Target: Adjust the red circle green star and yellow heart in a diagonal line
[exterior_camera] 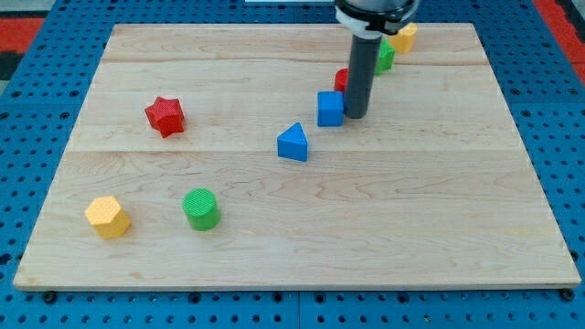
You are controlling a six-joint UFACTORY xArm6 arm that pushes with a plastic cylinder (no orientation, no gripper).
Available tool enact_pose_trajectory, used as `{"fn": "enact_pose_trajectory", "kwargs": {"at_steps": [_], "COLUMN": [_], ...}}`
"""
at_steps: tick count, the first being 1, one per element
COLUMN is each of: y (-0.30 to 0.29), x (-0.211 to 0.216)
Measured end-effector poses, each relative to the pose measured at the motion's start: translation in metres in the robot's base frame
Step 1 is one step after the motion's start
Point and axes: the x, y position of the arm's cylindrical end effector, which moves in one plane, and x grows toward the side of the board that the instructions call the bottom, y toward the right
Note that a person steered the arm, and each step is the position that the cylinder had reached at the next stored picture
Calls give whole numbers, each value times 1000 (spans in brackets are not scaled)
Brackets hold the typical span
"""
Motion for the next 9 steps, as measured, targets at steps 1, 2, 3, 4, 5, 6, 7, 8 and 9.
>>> {"fn": "enact_pose_trajectory", "kwargs": {"at_steps": [1,2,3,4,5,6,7,8,9], "y": [-21,-28,11,-4,-21,-9,31,30,30], "x": [0,0,6,39,66,59,16,8,0]}}
